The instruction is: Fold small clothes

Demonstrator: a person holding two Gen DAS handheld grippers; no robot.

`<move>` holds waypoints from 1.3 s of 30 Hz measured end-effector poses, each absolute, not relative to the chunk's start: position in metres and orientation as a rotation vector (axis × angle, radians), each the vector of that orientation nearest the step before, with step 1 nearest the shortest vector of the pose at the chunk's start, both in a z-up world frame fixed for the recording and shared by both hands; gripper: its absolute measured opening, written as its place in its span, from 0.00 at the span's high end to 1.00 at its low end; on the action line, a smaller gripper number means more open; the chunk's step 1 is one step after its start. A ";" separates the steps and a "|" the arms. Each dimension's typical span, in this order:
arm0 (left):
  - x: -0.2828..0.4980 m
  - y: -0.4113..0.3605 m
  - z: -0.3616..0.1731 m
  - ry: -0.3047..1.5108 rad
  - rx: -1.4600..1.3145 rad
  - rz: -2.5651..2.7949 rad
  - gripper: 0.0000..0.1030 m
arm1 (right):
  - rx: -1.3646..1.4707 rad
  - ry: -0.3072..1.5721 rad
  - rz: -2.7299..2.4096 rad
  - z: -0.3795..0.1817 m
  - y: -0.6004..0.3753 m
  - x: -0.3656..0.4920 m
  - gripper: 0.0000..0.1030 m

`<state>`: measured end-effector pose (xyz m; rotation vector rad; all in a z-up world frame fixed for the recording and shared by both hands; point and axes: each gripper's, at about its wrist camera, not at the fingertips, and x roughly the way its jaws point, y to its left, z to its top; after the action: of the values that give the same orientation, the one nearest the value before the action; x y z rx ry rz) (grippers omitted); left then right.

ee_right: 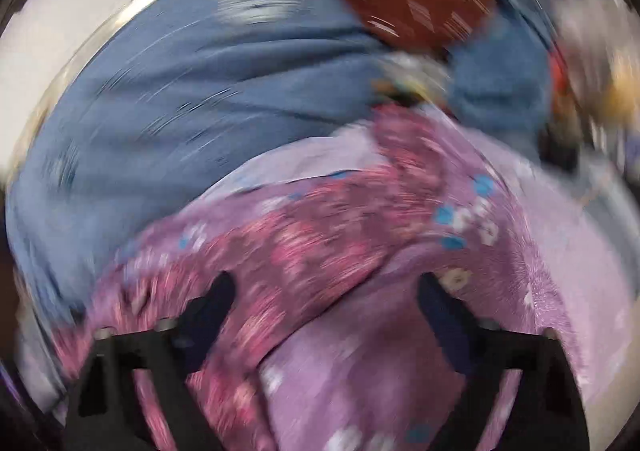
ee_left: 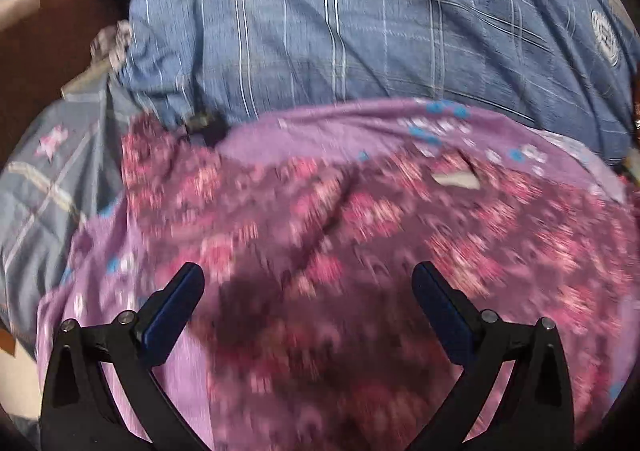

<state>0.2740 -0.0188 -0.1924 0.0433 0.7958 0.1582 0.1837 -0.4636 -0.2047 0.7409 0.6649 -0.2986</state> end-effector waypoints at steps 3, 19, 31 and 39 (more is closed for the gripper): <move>0.281 -0.014 -0.206 0.809 0.043 0.139 0.00 | 0.935 0.603 -0.344 -0.227 -0.523 0.188 0.21; 0.294 0.006 -0.201 0.694 0.016 0.243 0.00 | 0.759 0.743 -0.352 -0.216 -0.533 0.305 0.95; 0.271 0.089 -0.176 0.603 -0.092 0.382 0.00 | 0.533 0.693 0.365 -0.129 -0.192 0.316 0.86; 0.266 0.147 -0.188 0.637 -0.204 0.422 0.00 | 0.402 1.035 0.672 -0.220 -0.058 0.282 0.49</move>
<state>0.2664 0.1467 -0.1879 -0.2038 0.6369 0.4219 0.2818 -0.0576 -0.2198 0.4022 1.0354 0.6723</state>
